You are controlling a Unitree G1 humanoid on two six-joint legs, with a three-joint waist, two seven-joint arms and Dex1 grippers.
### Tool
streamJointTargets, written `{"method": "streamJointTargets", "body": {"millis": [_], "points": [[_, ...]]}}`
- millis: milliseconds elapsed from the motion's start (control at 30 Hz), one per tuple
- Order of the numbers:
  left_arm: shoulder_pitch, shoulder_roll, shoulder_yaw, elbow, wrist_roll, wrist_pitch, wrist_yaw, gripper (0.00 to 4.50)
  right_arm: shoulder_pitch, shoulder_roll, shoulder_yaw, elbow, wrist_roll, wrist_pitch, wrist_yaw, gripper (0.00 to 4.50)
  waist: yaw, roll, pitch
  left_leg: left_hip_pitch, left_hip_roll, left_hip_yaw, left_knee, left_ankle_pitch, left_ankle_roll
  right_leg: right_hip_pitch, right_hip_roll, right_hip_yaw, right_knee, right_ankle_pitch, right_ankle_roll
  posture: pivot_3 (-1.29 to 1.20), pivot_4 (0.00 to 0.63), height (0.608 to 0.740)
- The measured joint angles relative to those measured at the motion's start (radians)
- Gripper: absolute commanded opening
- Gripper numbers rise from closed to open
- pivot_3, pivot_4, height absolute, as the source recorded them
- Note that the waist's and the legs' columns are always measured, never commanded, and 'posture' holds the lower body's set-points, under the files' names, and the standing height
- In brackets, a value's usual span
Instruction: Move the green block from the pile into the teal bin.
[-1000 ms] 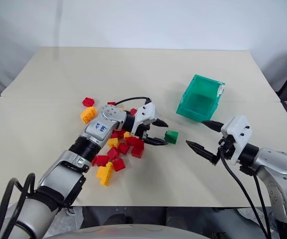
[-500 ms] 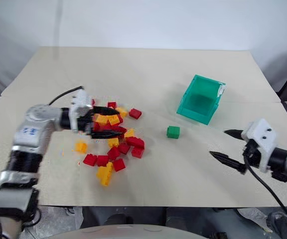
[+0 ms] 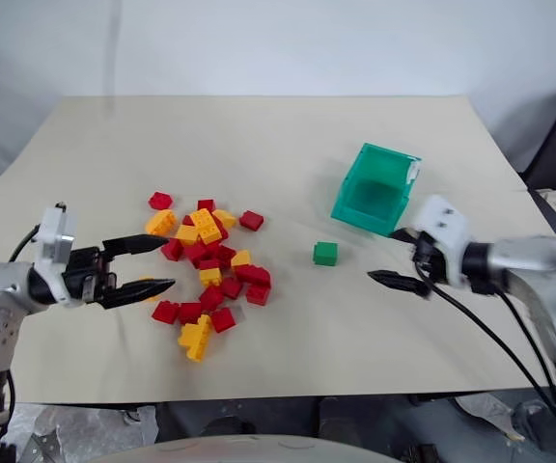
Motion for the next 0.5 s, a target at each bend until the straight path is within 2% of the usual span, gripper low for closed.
{"method": "streamJointTargets", "body": {"millis": [100, 200, 333, 467, 500], "points": [[0.025, -0.004, -0.005, -0.003, 0.003, -0.056, -0.003, 4.48, -0.116, 0.072, 0.114, 0.131, -0.074, -0.040, 0.035, 4.50, -0.002, 0.001, 0.000, -0.001, 0.000, -0.001, 0.000, 0.000, 0.000, -0.001, 0.000, -0.001, 0.001, -0.001, -0.001, 0.00, 0.150, 0.740], [0.049, -0.002, -0.002, -0.006, 0.023, -0.108, 0.009, 4.48, -0.198, 0.120, 0.177, 0.247, -0.132, -0.074, 0.071, 4.50, 0.001, 0.001, 0.001, -0.003, 0.000, -0.001, -0.001, 0.000, 0.000, -0.001, -0.001, -0.002, 0.003, 0.000, -0.001, 0.00, 0.150, 0.740], [0.113, -0.005, -0.007, -0.022, 0.032, -0.152, 0.017, 4.48, -0.330, 0.246, 0.247, 0.460, -0.209, -0.164, 0.121, 4.50, -0.011, 0.001, 0.001, -0.003, 0.000, 0.002, -0.001, -0.002, 0.000, -0.002, -0.002, -0.001, 0.002, 0.000, 0.000, 0.00, 0.150, 0.740], [0.135, -0.010, -0.009, -0.032, 0.034, -0.172, 0.040, 4.48, -0.361, 0.316, 0.289, 0.568, -0.255, -0.214, 0.174, 4.50, -0.003, 0.001, 0.001, -0.004, 0.001, 0.001, -0.001, -0.002, 0.000, -0.003, -0.002, -0.003, 0.002, 0.000, -0.001, 0.00, 0.150, 0.740], [0.139, -0.010, -0.009, -0.035, 0.034, -0.173, 0.044, 4.50, -0.361, 0.321, 0.292, 0.576, -0.260, -0.217, 0.184, 4.31, -0.002, 0.002, 0.001, -0.004, 0.001, 0.001, -0.001, -0.002, 0.000, -0.003, -0.003, -0.004, 0.002, 0.000, -0.001, 0.00, 0.150, 0.740]]}}
